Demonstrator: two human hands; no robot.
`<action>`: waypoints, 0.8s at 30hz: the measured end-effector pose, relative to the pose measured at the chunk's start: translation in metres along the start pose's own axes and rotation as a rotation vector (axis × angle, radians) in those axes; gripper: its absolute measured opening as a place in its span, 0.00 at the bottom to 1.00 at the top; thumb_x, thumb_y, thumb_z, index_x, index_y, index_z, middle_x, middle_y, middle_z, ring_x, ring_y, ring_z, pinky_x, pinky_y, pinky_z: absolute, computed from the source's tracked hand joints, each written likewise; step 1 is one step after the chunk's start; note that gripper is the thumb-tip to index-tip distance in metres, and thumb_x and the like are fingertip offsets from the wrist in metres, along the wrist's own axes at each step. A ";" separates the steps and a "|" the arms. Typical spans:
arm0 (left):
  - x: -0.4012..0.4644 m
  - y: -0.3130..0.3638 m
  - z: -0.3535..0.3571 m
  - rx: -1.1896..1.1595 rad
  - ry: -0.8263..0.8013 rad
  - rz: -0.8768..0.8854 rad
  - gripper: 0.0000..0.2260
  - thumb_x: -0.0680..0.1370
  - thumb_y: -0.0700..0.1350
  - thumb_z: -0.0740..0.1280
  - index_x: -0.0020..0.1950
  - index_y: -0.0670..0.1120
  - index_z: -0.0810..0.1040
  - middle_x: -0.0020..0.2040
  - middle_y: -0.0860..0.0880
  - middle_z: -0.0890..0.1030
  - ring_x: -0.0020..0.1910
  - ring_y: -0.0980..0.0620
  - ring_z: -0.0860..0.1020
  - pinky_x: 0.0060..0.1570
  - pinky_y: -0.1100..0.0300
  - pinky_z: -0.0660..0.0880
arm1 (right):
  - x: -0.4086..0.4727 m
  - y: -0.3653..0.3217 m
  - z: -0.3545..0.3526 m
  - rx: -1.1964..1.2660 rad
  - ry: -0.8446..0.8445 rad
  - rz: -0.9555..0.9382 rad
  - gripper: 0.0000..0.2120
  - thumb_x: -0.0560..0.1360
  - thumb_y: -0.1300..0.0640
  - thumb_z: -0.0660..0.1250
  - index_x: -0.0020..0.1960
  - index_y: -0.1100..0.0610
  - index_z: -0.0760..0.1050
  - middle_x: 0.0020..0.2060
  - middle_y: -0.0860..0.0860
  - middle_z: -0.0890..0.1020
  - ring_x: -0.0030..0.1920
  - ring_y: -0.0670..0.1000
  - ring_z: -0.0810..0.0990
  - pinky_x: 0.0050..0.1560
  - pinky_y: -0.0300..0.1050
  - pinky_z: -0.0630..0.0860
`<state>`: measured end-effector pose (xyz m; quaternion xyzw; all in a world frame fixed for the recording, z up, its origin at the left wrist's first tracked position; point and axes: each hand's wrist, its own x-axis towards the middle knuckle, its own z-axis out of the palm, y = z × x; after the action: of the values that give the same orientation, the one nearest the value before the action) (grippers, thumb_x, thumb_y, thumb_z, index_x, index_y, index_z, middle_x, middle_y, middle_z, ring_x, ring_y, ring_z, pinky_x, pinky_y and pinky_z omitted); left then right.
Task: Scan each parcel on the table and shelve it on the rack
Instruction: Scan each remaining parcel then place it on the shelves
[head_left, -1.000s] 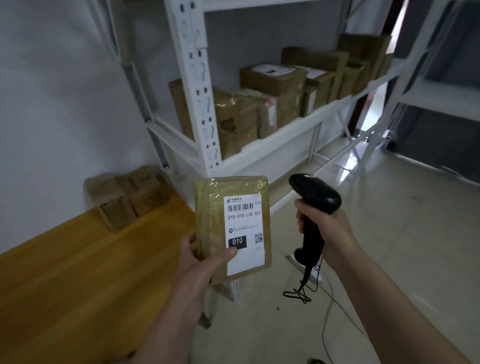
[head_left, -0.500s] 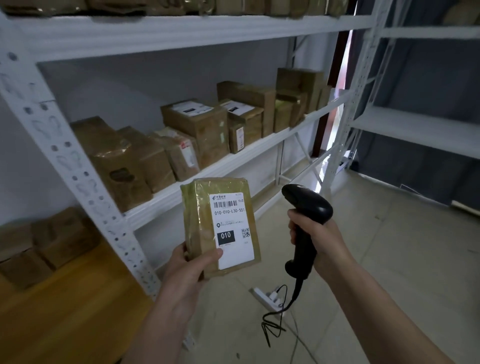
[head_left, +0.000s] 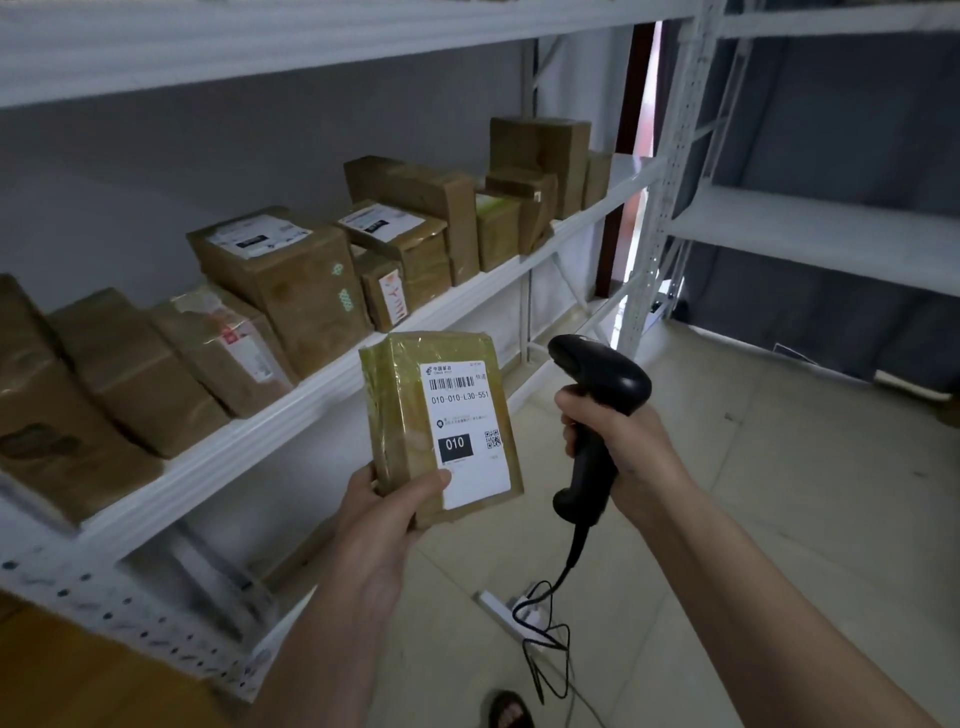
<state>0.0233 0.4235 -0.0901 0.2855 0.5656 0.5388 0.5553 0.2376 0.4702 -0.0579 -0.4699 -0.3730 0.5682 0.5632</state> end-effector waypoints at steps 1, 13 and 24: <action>0.009 0.002 0.010 0.003 -0.013 0.003 0.24 0.69 0.36 0.75 0.64 0.42 0.75 0.50 0.46 0.86 0.49 0.47 0.84 0.55 0.48 0.78 | 0.010 -0.001 -0.004 -0.004 0.003 -0.002 0.05 0.71 0.65 0.72 0.45 0.62 0.77 0.31 0.54 0.75 0.30 0.51 0.73 0.37 0.48 0.71; 0.157 0.073 0.126 0.059 -0.070 0.196 0.31 0.65 0.41 0.80 0.65 0.51 0.72 0.53 0.52 0.84 0.49 0.54 0.83 0.50 0.56 0.80 | 0.166 -0.051 -0.009 0.020 0.018 -0.105 0.09 0.69 0.66 0.74 0.49 0.61 0.79 0.37 0.52 0.81 0.32 0.49 0.76 0.34 0.44 0.76; 0.228 0.128 0.215 0.271 -0.147 0.299 0.29 0.63 0.46 0.80 0.58 0.57 0.70 0.48 0.60 0.78 0.42 0.65 0.76 0.33 0.72 0.69 | 0.237 -0.095 -0.016 0.033 0.260 -0.246 0.09 0.71 0.67 0.71 0.52 0.61 0.79 0.46 0.60 0.84 0.46 0.56 0.83 0.48 0.52 0.81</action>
<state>0.1393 0.7294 -0.0018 0.4767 0.5421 0.5119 0.4656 0.2986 0.7114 0.0016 -0.4811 -0.3424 0.4353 0.6796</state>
